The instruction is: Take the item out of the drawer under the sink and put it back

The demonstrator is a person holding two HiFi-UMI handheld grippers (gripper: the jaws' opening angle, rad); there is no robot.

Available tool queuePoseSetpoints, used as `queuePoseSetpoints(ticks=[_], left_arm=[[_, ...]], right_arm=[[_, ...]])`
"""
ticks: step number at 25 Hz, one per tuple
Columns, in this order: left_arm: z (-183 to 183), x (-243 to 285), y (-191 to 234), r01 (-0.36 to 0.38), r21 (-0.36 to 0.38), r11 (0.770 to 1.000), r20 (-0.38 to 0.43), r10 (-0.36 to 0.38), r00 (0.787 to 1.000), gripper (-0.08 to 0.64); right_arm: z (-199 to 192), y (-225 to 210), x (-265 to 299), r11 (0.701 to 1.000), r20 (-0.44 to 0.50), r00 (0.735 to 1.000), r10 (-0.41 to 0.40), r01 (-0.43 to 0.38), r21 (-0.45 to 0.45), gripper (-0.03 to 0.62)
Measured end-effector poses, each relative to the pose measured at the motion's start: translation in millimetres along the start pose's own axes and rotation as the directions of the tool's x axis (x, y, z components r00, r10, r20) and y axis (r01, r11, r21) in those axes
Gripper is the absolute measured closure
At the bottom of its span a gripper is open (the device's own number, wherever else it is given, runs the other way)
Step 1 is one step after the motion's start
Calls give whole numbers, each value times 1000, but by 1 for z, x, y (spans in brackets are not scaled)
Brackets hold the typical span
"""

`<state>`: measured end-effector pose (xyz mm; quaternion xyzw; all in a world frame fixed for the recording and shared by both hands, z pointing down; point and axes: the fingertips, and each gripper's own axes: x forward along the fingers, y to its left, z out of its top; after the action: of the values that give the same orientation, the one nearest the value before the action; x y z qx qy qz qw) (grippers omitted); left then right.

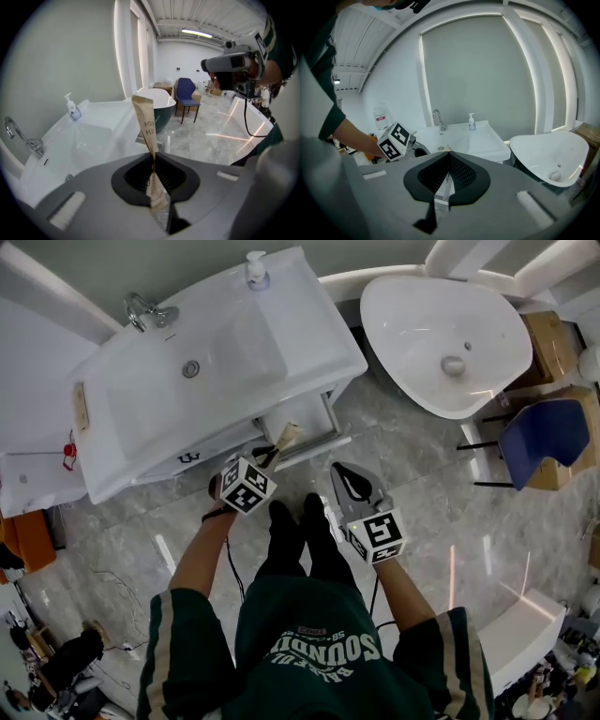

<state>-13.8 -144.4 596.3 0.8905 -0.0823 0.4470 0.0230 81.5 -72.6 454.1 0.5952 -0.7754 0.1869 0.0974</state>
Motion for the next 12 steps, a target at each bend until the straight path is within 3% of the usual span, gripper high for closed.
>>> queuePoseSetpoints(ticks=[5, 12], left_arm=[[-14, 47, -4, 45, 42, 998, -55, -43, 998, 489], [-34, 120, -11, 121, 111, 986, -130, -107, 986, 489]], right_arm=[[-28, -9, 1, 1000, -22, 1000, -15, 15, 20, 591], [-72, -34, -1, 992, -82, 992, -92, 98, 74, 591]])
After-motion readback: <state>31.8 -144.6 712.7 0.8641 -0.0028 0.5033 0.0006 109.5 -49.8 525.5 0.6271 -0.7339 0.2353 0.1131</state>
